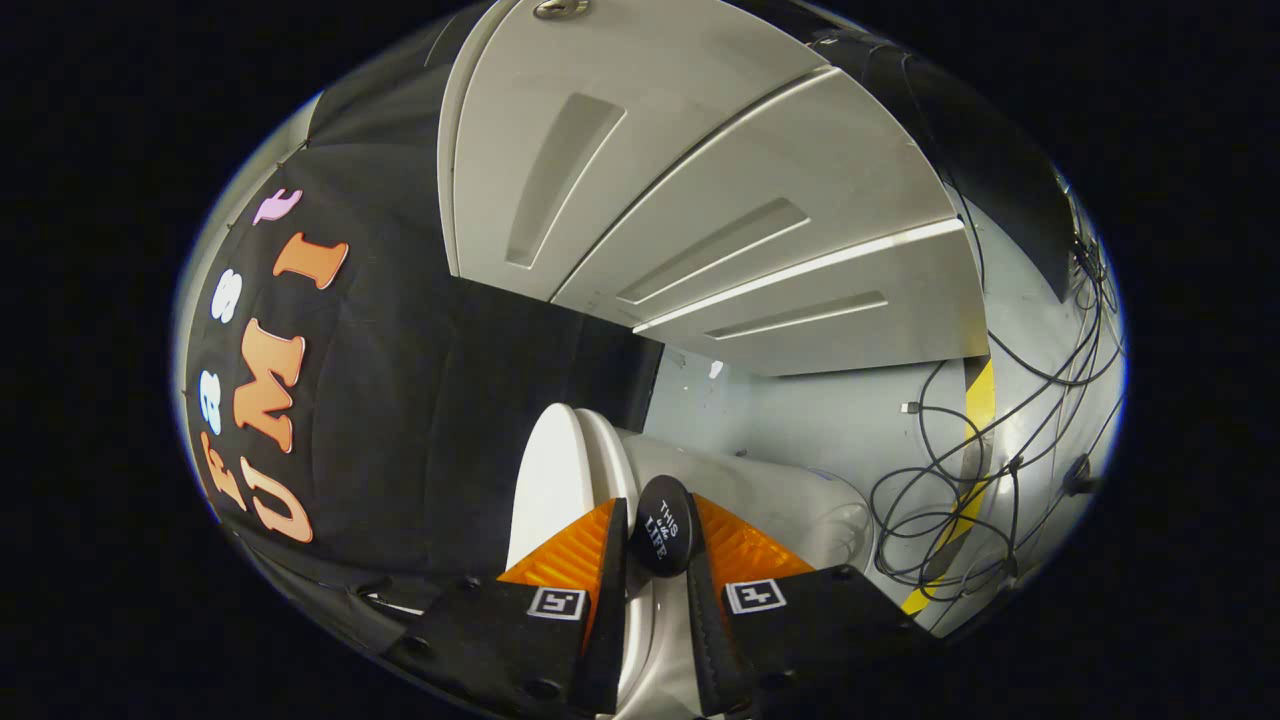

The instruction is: Open the toilet lid.

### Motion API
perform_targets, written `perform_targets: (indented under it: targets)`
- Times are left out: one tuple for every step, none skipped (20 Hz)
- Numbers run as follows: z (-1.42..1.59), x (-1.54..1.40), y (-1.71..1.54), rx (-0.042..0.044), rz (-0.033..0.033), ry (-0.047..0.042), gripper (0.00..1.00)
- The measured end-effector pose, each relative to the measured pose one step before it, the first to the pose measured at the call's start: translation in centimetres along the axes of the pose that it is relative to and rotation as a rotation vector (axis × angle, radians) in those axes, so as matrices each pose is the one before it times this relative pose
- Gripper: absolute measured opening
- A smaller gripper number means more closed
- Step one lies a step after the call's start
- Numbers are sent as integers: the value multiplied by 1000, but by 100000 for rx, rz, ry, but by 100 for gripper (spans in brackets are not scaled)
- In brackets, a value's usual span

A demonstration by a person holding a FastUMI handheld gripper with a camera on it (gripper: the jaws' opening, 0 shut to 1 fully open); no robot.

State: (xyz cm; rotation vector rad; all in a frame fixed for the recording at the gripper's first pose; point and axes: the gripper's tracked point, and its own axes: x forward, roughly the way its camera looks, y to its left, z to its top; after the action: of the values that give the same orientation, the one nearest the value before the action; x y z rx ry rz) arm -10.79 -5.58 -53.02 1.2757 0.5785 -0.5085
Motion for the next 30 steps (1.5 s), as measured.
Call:
perform_targets:
  targets:
    - [-631, 201, 133, 1302, -903, -287, 37]
    - [432, -223, -58, 558, -708, 177, 30]
    - [117, -76, 315, 208, 738, 338, 30]
    - [-22, -163, 182, 678, -1049, -691, 21]
    - [-65, -414, 110, -1701, -645, -303, 21]
    - [16, 164, 337, -1804, 1284, -630, 18]
    - [112, -563, 332, -658, -624, -1650, 15]
    - [17, -12, 475, -215, 779, -595, 11]
    - [228, -142, 455, 546, 666, -640, 11]
    - [59, -288, 500, -12, 129, -127, 11]
    - [59, -356, 580, -133, 670, -81, 11]
    - [76, -395, 643, 660, 672, -569, 11]
    - [57, -296, 674, 667, 817, -616, 11]
    - [63, -381, 551, -241, 715, -611, 11]
    - [57, -209, 537, -1092, 406, -517, 11]
    - [-2, -256, 440, -1662, 132, -314, 11]
    - [25, -258, 476, -1109, 288, -208, 11]
    - [5, -209, 554, -645, 532, -132, 11]
    - [10, -124, 552, -313, 500, -212, 11]
    - [13, -316, 525, -262, 744, -344, 11]
    - [31, -231, 469, -106, 427, -328, 11]
    - [-1, -227, 411, -53, 335, -485, 11]
    - [71, -203, 456, -782, 141, -926, 11]
    - [376, 182, 469, -2120, -64, -2470, 11]
    - [503, 340, 562, -3303, -150, -2829, 11]
    - [576, 271, 523, -3782, 72, -3561, 11]
    - [399, -19, 792, -2903, 465, -2245, 11]
    - [316, -13, 727, -1073, 697, -1291, 11]
    - [135, -146, 695, 448, 640, -634, 11]
    - [63, -224, 646, 872, 393, -149, 11]
